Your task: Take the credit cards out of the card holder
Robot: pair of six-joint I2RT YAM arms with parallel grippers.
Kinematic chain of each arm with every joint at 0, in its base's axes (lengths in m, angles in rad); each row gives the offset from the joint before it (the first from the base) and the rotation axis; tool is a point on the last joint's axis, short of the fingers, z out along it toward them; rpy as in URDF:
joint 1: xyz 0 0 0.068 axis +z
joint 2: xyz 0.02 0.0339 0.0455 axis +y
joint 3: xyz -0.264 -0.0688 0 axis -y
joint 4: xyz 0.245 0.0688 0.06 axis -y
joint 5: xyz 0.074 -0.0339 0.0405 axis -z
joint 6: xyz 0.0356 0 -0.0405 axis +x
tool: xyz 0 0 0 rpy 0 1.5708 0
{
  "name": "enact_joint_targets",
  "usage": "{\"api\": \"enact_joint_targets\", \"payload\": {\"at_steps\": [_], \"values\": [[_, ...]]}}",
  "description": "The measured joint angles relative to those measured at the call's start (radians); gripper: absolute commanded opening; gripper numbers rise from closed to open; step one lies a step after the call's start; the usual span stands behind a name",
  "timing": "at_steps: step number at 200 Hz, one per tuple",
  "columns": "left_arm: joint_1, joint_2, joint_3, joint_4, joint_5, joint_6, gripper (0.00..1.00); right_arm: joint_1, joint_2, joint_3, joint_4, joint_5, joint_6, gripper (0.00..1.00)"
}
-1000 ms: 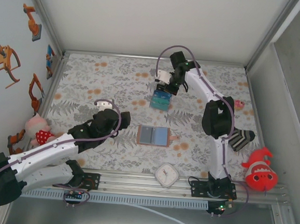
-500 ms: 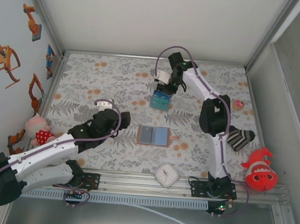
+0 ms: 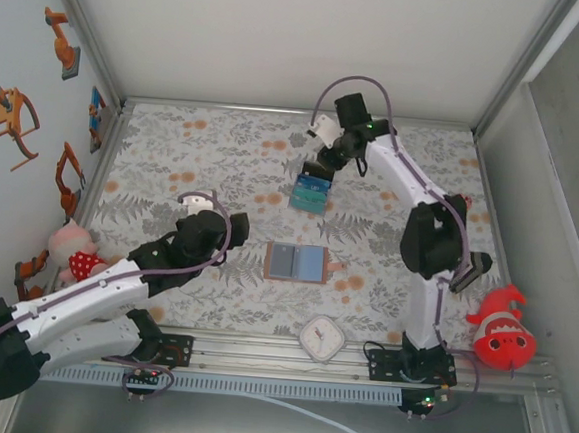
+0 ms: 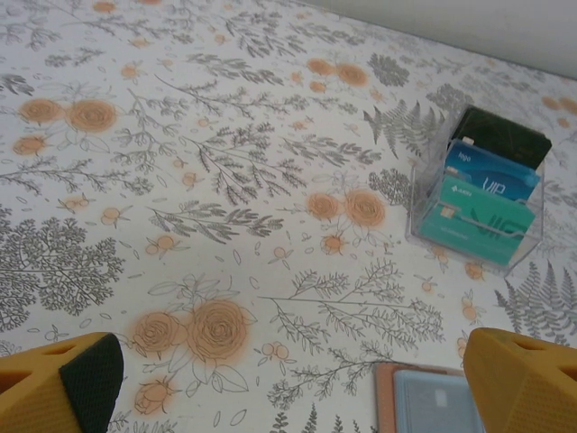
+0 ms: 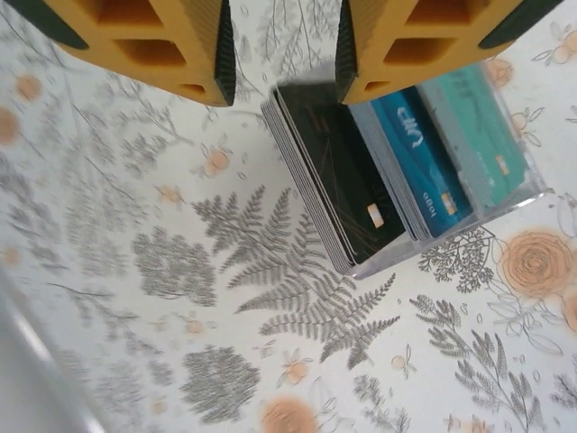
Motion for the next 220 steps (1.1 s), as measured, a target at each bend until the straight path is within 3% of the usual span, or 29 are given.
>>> {"api": "enact_joint_targets", "payload": {"at_steps": [42,73,108,147,220], "values": [[0.012,-0.065,-0.011,0.000,-0.073,-0.017,0.97,0.103,-0.408,-0.396,0.179,0.152,0.323,0.41],[0.018,-0.136,-0.055,-0.008,-0.140,-0.036,0.97,0.268,-0.545,-0.601,0.200,0.264,0.545,0.45],[0.018,-0.250,-0.110,-0.048,-0.227,-0.078,0.97,0.436,-0.532,-0.731,0.167,0.348,0.754,0.50],[0.018,-0.407,-0.172,-0.121,-0.289,-0.128,0.97,0.574,-0.453,-0.739,0.163,0.356,0.897,0.52],[0.018,-0.590,-0.226,-0.224,-0.325,-0.189,0.97,0.628,-0.238,-0.677,0.187,0.297,0.962,0.50]]}}
